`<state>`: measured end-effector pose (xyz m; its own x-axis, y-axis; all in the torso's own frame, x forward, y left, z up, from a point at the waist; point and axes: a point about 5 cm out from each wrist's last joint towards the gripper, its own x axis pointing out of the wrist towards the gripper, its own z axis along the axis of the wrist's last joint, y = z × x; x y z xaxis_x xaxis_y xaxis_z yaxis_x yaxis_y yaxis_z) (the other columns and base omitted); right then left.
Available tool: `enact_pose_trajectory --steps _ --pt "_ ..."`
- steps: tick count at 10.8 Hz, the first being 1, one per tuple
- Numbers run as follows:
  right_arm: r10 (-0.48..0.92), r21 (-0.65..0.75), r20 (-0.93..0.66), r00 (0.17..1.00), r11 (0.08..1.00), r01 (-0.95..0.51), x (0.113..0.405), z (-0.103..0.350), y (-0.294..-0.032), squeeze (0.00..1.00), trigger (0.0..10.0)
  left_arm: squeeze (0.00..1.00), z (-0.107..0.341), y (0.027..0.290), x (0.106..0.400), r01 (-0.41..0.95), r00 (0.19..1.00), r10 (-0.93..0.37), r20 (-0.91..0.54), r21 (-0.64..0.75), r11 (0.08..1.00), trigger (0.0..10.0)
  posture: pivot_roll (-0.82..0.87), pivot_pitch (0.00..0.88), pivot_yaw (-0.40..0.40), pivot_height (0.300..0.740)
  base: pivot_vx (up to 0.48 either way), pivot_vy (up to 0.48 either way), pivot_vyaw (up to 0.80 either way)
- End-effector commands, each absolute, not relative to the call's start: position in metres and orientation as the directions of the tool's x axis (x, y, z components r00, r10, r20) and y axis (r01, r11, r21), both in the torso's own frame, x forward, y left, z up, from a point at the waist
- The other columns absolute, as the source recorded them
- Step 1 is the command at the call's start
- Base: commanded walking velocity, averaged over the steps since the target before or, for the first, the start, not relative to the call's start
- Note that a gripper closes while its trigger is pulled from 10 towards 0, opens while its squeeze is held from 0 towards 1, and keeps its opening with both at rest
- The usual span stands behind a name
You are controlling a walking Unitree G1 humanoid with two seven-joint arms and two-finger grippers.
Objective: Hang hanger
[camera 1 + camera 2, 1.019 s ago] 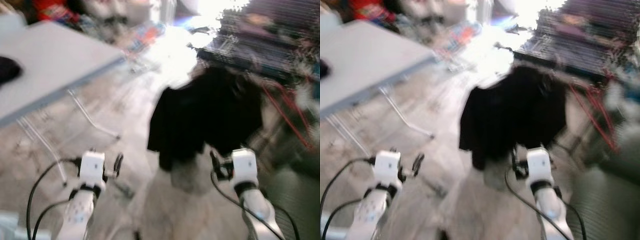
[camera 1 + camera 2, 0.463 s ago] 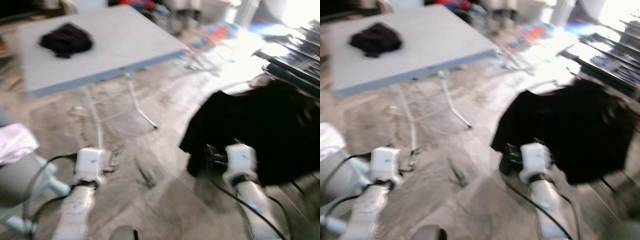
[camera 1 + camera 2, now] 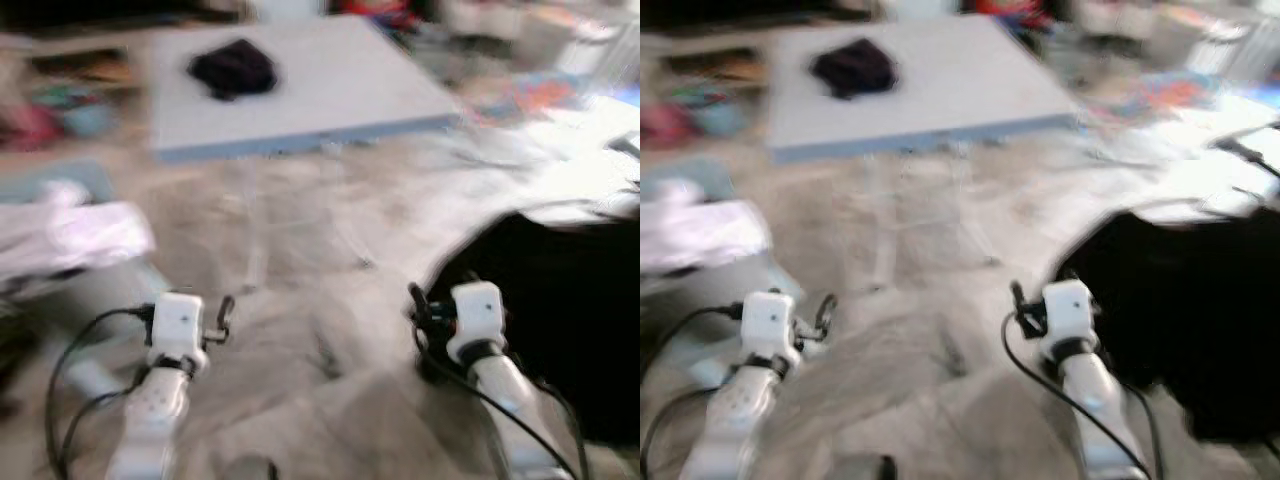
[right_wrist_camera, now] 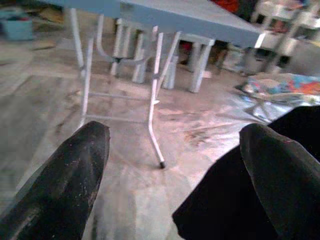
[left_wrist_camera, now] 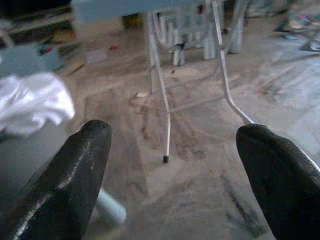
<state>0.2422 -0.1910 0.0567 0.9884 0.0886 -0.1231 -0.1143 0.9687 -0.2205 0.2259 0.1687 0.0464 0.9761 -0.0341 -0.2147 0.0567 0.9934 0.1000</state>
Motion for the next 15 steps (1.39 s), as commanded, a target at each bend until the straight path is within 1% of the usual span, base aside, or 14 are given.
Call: enact_pose_trajectory --steps 1,6,9,15 --pt "0.087 -0.221 -0.126 0.988 0.969 -0.113 0.2423 0.0566 -0.1935 0.0 10.0 0.0 0.0454 0.1693 0.226 0.054 0.974 -0.029 -0.225 0.107 0.993 10.0 -0.03 0.0 -0.027 0.74 0.0 0.0 0.8" --pt "0.098 -0.227 -0.12 0.988 0.966 -0.123 0.2449 0.0577 -0.1937 0.0 10.0 0.0 0.0449 0.1689 0.2284 0.054 0.973 -0.034 -0.23 0.081 0.995 10.0 -0.04 0.0 -0.028 0.74 0.0 0.0 0.76" --pt "0.105 -0.214 -0.116 0.988 0.968 -0.129 0.2459 0.0574 -0.191 0.0 10.0 0.0 0.0452 0.167 0.2295 0.067 0.972 -0.052 -0.228 0.057 0.996 10.0 -0.04 0.0 -0.03 0.74 0.0 0.479 0.0" --pt "0.116 -0.222 -0.11 0.987 0.965 -0.139 0.2472 0.0592 -0.191 0.0 10.0 0.0 0.0448 0.1629 0.2321 0.098 0.971 -0.083 -0.225 0.057 0.994 10.0 -0.04 0.0 -0.033 0.74 0.0 0.456 0.0"
